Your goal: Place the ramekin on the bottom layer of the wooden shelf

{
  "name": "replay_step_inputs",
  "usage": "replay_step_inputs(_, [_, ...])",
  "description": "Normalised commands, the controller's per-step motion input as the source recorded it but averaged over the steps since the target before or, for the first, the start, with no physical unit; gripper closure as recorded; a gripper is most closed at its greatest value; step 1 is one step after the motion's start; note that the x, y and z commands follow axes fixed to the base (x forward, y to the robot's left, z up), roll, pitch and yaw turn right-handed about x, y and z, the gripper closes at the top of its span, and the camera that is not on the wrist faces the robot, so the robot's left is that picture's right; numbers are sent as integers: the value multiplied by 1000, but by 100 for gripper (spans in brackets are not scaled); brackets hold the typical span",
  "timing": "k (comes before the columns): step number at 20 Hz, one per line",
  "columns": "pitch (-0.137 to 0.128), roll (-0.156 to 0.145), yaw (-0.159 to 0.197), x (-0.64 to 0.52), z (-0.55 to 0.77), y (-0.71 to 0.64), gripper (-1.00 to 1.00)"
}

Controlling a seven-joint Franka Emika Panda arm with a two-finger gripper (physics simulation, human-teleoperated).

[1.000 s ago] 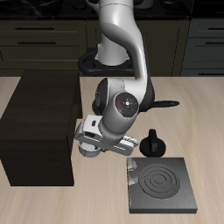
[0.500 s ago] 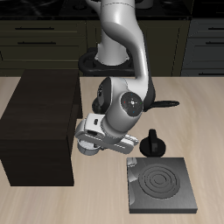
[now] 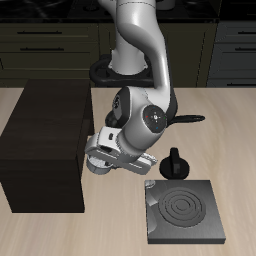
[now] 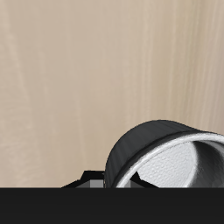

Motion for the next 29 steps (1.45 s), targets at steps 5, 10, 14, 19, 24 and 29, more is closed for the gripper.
replay_step_inputs(5, [14,-58,1,-74,-13,-270,100])
replay_step_inputs(10, [-4,-33,-9,-64,47,-293,100])
replay_step_inputs(14, [10,-84,-72,-120,67,-552,100])
replay_step_inputs(19, [-8,-73,19,-110,77,-253,100])
replay_step_inputs(24, [5,-67,-6,-49,56,-332,100])
replay_step_inputs(29, [1,-59,2,-140,34,-396,100])
